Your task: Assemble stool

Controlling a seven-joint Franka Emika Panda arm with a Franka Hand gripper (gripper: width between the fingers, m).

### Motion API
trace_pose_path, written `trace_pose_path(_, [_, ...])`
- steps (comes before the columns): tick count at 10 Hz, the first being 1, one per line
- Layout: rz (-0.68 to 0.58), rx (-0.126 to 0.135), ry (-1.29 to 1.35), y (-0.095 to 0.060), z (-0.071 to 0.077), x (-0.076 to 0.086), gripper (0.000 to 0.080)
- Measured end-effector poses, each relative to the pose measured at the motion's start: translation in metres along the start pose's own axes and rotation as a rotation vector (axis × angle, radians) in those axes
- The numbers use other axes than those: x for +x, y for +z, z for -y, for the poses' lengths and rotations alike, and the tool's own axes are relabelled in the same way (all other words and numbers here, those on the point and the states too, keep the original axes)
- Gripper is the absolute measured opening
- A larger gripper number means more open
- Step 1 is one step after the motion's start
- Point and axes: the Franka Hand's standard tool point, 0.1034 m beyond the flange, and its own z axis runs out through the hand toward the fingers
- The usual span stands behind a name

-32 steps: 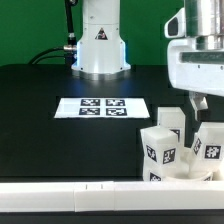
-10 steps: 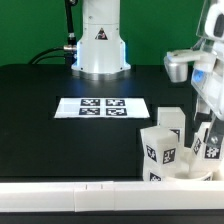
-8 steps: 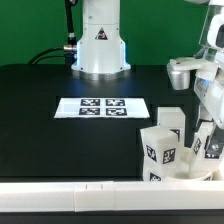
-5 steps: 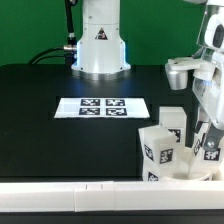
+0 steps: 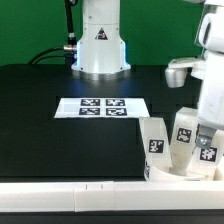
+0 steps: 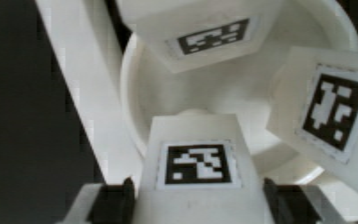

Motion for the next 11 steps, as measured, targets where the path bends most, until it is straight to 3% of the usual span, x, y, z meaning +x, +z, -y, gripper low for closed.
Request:
trace_pose_path(1, [-0.004, 0.024, 0.242, 0.0, -0.003, -0.004, 0.0339])
trace_pose_path(3, [0.07, 0.111, 0.67, -0.001, -0.002, -0.004, 0.0339])
trace_pose_path(8, [0.089, 0.102, 1.01, 0.0, -0.005, -0.005, 0.0339])
trace_pose_path(11, [0.079, 0.101, 1.537, 0.003, -0.017, -0.017, 0.0339])
